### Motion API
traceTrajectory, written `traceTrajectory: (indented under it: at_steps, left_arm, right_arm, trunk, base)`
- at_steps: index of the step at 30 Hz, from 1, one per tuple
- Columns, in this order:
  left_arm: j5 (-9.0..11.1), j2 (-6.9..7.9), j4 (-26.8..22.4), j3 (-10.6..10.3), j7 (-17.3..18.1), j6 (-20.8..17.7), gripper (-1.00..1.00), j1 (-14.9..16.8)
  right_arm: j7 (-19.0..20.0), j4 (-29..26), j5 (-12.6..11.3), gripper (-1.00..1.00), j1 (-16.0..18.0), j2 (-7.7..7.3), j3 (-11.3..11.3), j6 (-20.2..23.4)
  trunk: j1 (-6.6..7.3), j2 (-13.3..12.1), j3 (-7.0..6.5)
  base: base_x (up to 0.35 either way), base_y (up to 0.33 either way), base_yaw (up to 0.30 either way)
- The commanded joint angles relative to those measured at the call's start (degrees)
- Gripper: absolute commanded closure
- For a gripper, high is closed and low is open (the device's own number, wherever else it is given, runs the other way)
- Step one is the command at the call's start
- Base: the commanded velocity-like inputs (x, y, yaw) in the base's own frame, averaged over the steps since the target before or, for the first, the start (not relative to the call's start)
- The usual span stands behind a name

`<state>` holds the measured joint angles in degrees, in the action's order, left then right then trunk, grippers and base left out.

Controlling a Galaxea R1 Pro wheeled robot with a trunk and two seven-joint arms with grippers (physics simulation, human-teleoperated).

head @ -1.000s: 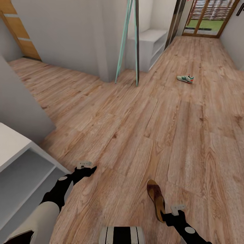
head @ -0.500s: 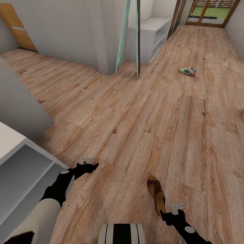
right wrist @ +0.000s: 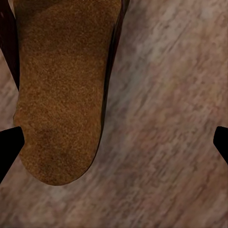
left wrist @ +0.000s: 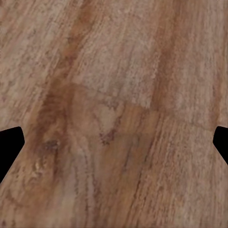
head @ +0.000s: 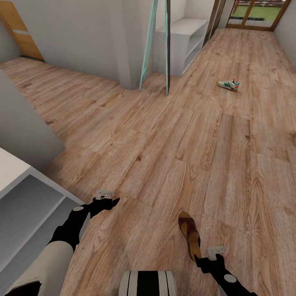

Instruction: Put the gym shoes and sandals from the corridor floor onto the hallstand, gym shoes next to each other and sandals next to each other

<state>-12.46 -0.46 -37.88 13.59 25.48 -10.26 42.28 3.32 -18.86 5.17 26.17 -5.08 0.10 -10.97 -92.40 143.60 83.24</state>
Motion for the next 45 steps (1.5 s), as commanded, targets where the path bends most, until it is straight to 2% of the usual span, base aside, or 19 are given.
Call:
traceTrajectory:
  at_steps: [1,28,37,45]
  left_arm:
    - [-0.22,-0.04,-0.22,0.30,0.45,-0.37,-1.00,-0.02]
    - [-0.19,-0.06,-1.19,0.30,0.45,-0.41,-1.00,-0.30]
    - [-0.12,-0.12,-1.54,0.30,0.45,-0.46,-1.00,-0.33]
    - [-0.11,-0.13,-1.58,0.30,0.45,-0.39,-1.00,-0.35]
  right_arm:
    - [0.02,0.01,0.54,-1.00,0.02,-0.02,-0.01,-0.17]
    - [0.02,-0.12,0.54,-1.00,0.02,-0.11,-0.01,-0.19]
    - [0.02,-0.12,0.54,-1.00,0.02,-0.11,-0.01,-0.19]
    - [0.02,-0.06,0.54,-1.00,0.02,-0.11,-0.01,-2.05]
  trunk:
    - [0.01,0.01,0.05]
    - [0.01,0.01,0.42]
    - [-0.22,0.13,2.67]
    - [-0.22,0.13,2.91]
  base:
    - [0.000,0.000,0.034]
    - [0.000,0.000,0.056]
    - [0.000,0.000,0.223]
    - [0.000,0.000,0.205]
